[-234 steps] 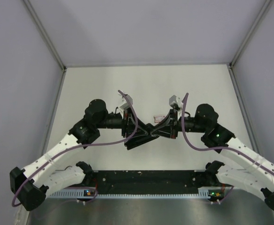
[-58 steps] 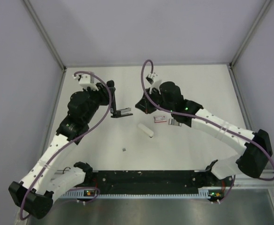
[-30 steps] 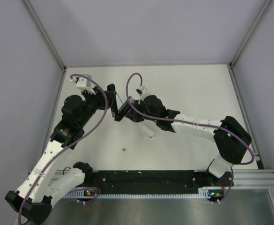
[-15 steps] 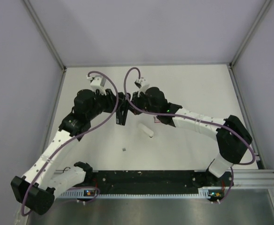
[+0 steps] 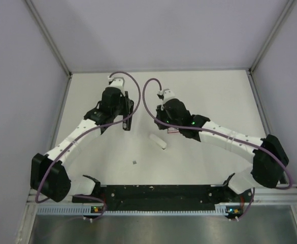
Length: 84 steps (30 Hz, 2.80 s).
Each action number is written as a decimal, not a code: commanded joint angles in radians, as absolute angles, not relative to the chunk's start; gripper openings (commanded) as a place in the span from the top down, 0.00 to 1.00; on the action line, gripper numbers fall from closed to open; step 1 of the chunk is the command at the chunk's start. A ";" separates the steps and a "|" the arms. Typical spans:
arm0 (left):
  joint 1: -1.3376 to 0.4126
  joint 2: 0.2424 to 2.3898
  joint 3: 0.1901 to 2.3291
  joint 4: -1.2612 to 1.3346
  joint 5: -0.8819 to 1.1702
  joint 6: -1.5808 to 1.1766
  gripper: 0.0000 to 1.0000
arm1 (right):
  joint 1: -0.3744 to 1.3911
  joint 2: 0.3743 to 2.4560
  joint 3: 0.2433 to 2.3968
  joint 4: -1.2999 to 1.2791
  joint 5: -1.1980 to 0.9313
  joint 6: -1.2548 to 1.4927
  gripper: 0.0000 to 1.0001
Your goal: Unload the staples from the stapler
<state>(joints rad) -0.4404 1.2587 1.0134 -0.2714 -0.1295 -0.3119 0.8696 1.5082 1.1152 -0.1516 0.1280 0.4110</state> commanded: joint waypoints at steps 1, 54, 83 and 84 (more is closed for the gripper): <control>-0.433 1.359 1.155 -0.182 -0.313 -0.219 1.00 | 0.871 1.376 1.075 -0.235 0.169 0.419 1.00; -0.510 1.525 1.387 -0.489 0.288 0.236 0.28 | 0.810 0.902 0.925 -0.567 0.074 0.370 0.37; -0.701 1.660 1.169 -0.474 0.666 0.804 0.29 | 0.801 0.647 0.948 -0.746 -0.259 0.382 0.24; -0.703 1.666 1.173 -0.472 0.660 0.804 0.29 | 0.801 0.644 0.945 -0.744 -0.261 0.380 0.24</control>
